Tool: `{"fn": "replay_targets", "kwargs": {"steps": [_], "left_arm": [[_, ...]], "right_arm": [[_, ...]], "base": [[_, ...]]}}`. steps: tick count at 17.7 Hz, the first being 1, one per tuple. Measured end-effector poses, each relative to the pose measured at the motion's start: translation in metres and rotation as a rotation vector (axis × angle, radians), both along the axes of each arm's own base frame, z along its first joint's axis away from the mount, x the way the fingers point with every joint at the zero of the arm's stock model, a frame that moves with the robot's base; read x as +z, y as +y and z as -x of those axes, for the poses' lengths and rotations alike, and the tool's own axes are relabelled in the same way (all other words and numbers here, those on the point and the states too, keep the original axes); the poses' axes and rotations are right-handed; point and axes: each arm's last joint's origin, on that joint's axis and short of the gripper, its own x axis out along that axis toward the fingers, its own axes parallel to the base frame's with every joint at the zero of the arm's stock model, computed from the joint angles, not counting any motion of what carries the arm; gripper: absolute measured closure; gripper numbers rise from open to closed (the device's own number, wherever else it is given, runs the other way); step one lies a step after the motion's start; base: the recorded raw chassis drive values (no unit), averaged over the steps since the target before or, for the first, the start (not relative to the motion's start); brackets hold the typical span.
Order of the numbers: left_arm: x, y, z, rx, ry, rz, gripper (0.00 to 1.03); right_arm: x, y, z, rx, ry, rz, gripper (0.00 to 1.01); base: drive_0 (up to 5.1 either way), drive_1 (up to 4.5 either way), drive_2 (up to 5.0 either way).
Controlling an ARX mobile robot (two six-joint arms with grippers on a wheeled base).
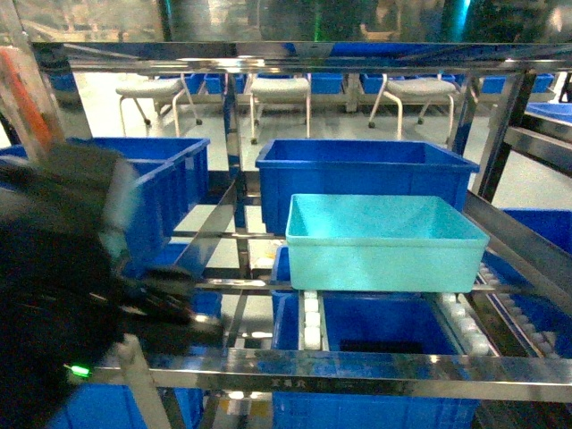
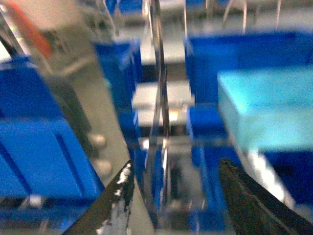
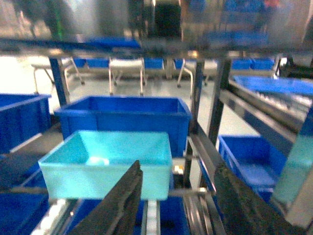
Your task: Organize blue bins on left shelf correctly
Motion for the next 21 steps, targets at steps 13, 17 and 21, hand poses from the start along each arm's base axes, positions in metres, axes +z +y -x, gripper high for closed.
{"fn": "replay_targets", "kwargs": {"steps": [13, 17, 21], "left_arm": [[0.045, 0.082, 0.074, -0.016, -0.23, 0.104, 1.01], [0.054, 0.107, 0.103, -0.015, -0.273, 0.111, 1.01], [0.058, 0.107, 0.112, -0.025, -0.281, 0.112, 1.01]], "right_arm": [[0.019, 0.0, 0.049, 0.007, -0.006, 0.019, 0.99], [0.027, 0.0, 0.07, 0.006, -0.034, 0.019, 0.99], [0.028, 0.0, 0.077, 0.005, -0.041, 0.019, 0.99]], "base": [[0.0, 0.0, 0.0], [0.0, 0.0, 0.0], [0.0, 0.0, 0.0]]}}
